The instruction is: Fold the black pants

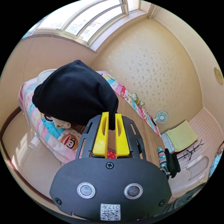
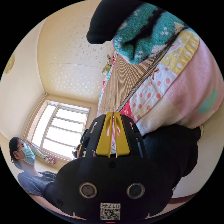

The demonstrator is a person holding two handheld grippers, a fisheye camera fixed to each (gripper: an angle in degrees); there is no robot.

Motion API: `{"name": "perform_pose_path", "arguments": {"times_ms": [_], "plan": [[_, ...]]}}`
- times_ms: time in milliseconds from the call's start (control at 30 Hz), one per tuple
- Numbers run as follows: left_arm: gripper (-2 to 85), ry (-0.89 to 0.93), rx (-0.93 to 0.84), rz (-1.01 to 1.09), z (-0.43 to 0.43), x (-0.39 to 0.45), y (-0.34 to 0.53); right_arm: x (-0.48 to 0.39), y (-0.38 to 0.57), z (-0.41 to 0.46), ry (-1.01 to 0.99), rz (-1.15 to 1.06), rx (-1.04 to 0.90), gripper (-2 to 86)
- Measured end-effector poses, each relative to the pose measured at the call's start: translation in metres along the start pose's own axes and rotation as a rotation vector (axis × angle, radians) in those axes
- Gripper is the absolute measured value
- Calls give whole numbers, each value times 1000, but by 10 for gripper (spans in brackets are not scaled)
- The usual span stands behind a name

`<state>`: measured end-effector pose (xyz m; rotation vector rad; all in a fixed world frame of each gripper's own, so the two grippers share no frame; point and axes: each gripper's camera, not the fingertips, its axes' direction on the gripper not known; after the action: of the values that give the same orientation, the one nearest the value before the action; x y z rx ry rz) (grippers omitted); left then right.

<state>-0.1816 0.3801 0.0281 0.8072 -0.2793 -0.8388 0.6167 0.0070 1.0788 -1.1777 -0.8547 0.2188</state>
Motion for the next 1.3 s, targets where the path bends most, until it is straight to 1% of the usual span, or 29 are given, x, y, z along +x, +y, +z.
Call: {"name": "perform_pose_path", "arguments": {"times_ms": [167,233,300,367,467,533,600,700,733,833,867,933,1000,1033,1067,1100,1133,1167,1200,1267,1300], "plan": [[44,63,-57,141,32,50,-9,2,-6,-15,-7,-4,0,3],[37,143,-73,129,59,56,-14,2,-7,-19,-3,-9,6,3],[24,223,-115,75,104,63,-20,2,-9,-23,-2,-16,10,4],[14,199,-159,98,137,81,-21,2,-11,-27,8,-22,8,4],[-2,179,-248,195,188,122,-6,1,-12,-31,19,-37,3,5],[-5,260,-287,250,212,143,11,1,-14,-34,19,-51,0,5],[-6,387,-366,295,241,161,35,2,-16,-36,21,-57,0,4],[-4,461,-459,320,258,171,74,4,-20,-38,26,-63,-3,4],[-3,458,-466,332,257,173,81,4,-22,-39,31,-65,-7,4],[1,416,-439,386,231,174,110,8,-24,-43,34,-70,-8,4],[5,401,-401,388,215,169,114,10,-26,-45,24,-69,-6,4],[18,353,-276,333,181,152,114,16,-27,-48,-2,-62,-2,4],[55,248,-63,165,137,114,106,22,-29,-51,-27,-51,7,5],[66,218,-26,113,130,103,103,25,-30,-53,-41,-45,12,5],[87,157,11,8,124,82,96,28,-31,-54,-51,-42,17,5],[115,123,4,-67,128,64,87,30,-31,-55,-54,-42,19,5],[129,122,-12,-90,134,57,82,31,-32,-55,-58,-45,19,4],[132,140,-64,-120,151,47,72,33,-32,-55,-58,-48,17,4],[129,164,-143,-147,175,41,63,34,-33,-54,-58,-49,15,4],[112,211,-209,-182,209,40,53,37,-33,-51,-58,-53,7,4],[95,227,-201,-231,225,42,50,37,-33,-51,-59,-55,7,4]]}}
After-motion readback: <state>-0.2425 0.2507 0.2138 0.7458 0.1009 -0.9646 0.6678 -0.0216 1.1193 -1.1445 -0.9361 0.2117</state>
